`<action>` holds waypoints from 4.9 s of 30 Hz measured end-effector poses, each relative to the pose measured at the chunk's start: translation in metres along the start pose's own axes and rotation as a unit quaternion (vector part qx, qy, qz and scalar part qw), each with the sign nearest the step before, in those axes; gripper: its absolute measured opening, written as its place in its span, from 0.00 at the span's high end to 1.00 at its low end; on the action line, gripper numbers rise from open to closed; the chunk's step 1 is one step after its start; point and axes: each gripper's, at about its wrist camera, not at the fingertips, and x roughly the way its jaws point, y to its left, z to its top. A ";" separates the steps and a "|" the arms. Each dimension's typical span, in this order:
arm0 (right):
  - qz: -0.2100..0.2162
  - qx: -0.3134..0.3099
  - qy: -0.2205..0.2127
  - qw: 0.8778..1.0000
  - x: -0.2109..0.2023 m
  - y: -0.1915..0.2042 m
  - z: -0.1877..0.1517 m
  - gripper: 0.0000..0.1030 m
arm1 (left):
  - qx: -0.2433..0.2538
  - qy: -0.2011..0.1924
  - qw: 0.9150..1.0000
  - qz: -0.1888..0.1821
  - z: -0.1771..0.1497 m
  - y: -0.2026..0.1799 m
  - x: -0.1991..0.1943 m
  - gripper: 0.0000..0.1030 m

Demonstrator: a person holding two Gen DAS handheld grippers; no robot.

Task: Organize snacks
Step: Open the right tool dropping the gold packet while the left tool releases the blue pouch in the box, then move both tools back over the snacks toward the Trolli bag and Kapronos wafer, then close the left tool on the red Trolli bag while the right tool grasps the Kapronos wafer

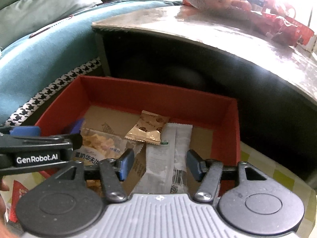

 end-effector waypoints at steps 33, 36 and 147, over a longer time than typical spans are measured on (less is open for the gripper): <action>0.026 -0.060 0.037 0.997 -0.087 0.028 -0.079 0.39 | -0.035 -0.006 0.999 -0.022 -0.045 0.059 -0.081 0.07; 0.040 -0.063 0.057 0.996 -0.096 0.033 -0.098 0.39 | -0.035 0.000 0.999 -0.027 -0.057 0.065 -0.088 0.06; 0.042 -0.077 0.111 0.990 -0.077 0.098 -0.150 0.39 | 0.035 0.133 0.988 -0.068 -0.105 0.054 -0.038 0.32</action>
